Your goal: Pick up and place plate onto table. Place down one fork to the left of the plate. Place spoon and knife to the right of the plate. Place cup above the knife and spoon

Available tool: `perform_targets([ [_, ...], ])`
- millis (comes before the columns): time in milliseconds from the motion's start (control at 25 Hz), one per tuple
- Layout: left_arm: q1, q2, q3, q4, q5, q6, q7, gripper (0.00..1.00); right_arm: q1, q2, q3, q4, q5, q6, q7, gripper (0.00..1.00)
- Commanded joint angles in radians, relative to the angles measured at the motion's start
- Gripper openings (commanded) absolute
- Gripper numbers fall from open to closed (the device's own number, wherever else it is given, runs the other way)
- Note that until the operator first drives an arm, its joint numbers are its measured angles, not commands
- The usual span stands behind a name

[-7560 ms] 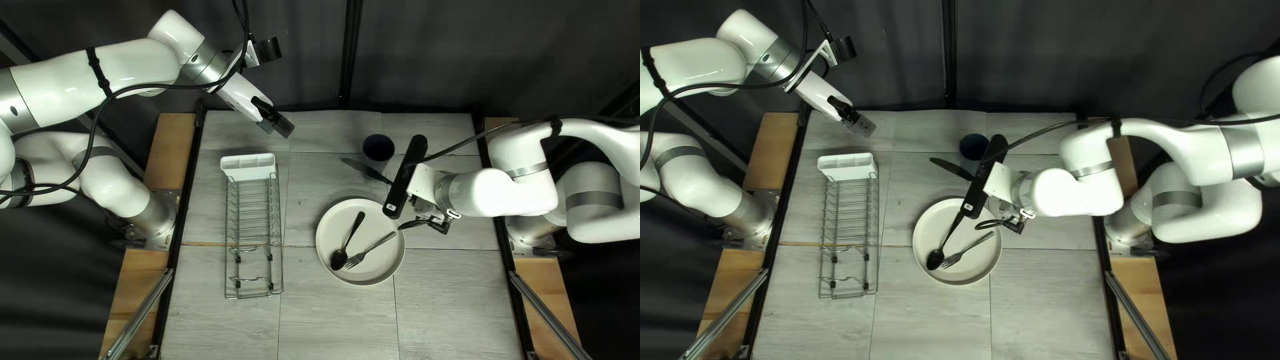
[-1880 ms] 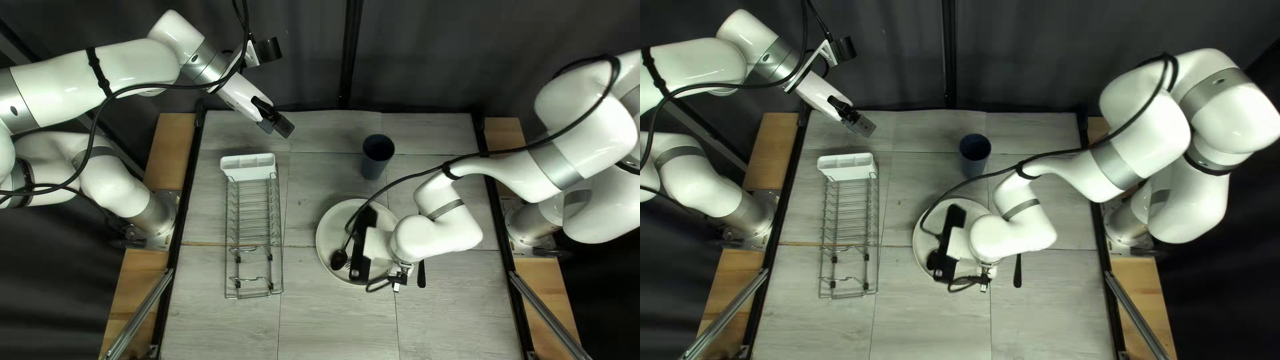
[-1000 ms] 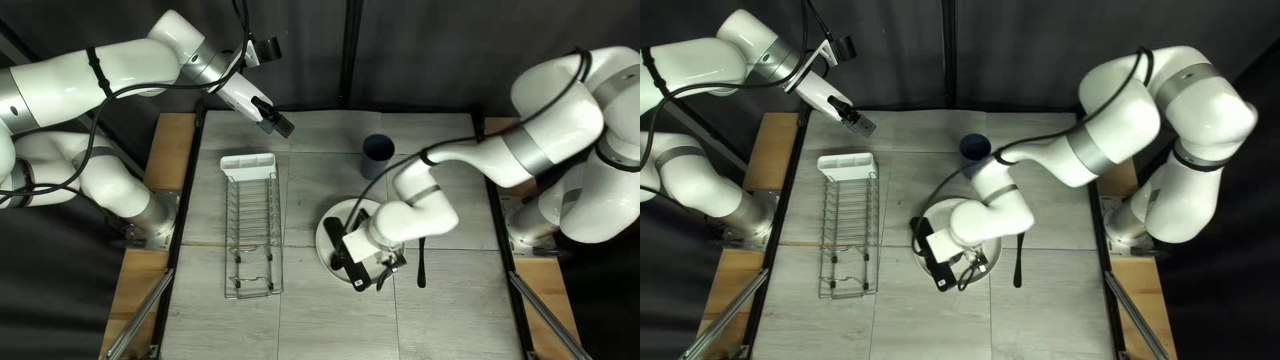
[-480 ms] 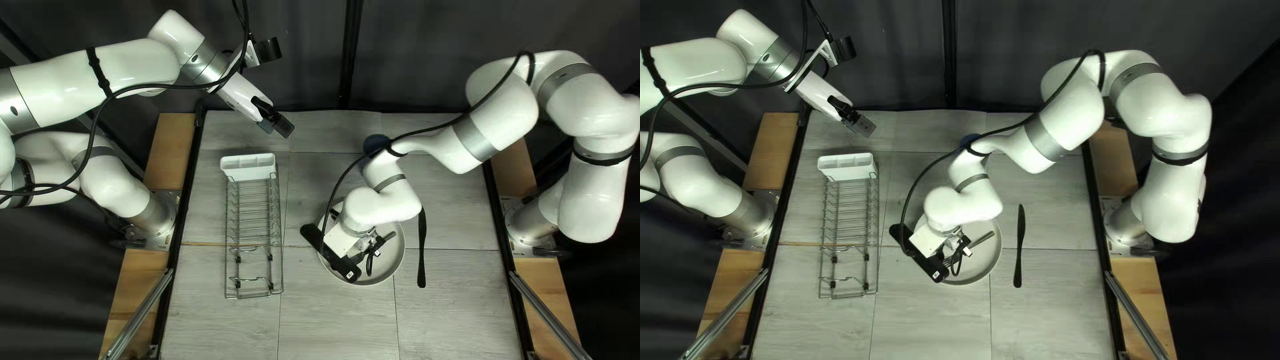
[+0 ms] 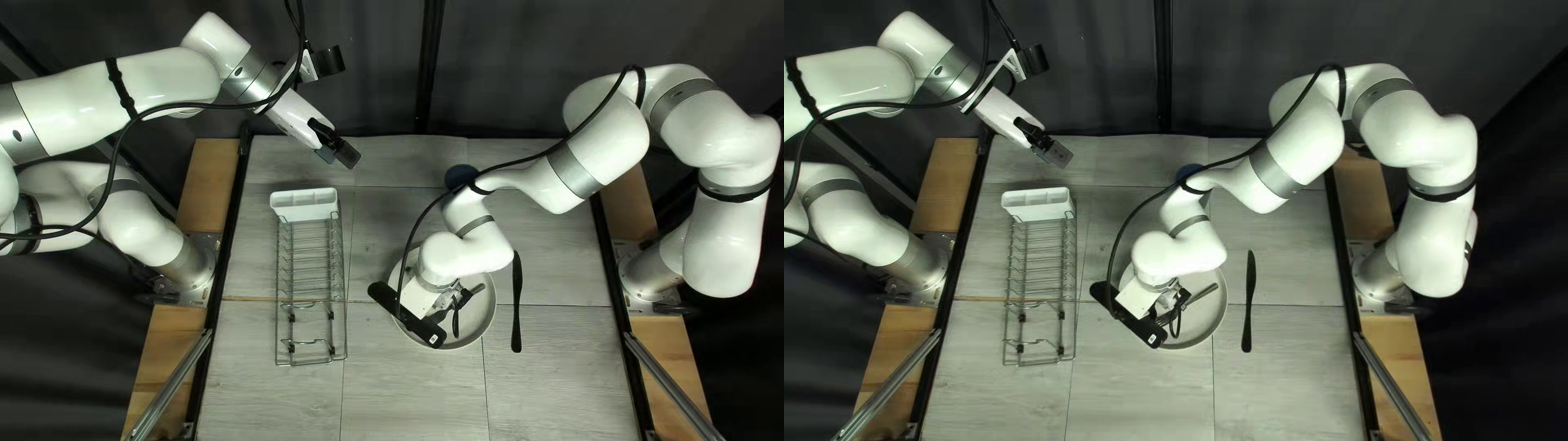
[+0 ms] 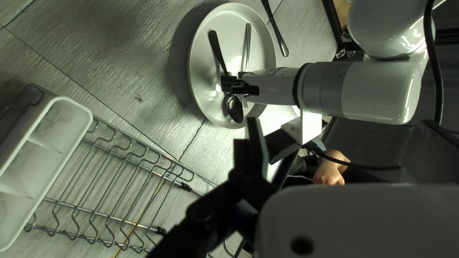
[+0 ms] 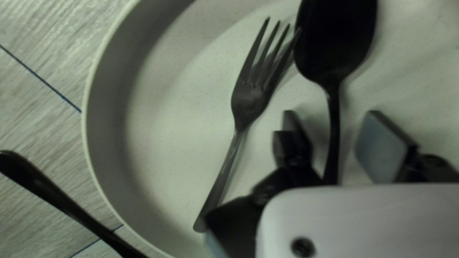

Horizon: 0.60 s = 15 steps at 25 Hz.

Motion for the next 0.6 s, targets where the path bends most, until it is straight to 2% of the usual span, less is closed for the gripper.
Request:
perform_targets([
  [40,0.0,0.0,0.0,0.0,0.0,0.0,0.0,1.0,0.007,-0.009,0.005,-0.004,-0.003,0.008,0.001,0.01],
  [160,0.0,0.0,0.0,0.0,0.0,0.0,0.0,1.0,0.015,-0.048,0.021,-0.013,0.005,0.032,0.012,0.0],
  [360,0.0,0.0,0.0,0.0,0.0,0.0,0.0,1.0,0.016,-0.191,0.072,-0.054,0.057,0.099,0.046,0.0],
  [560,0.0,0.0,0.0,0.0,0.0,0.0,0.0,1.0,0.044,-0.293,0.086,-0.062,0.092,0.189,0.186,0.0],
  [600,0.0,0.0,0.0,0.0,0.0,0.0,0.0,1.0,0.056,-0.312,0.086,-0.061,0.097,0.223,0.254,0.0],
])
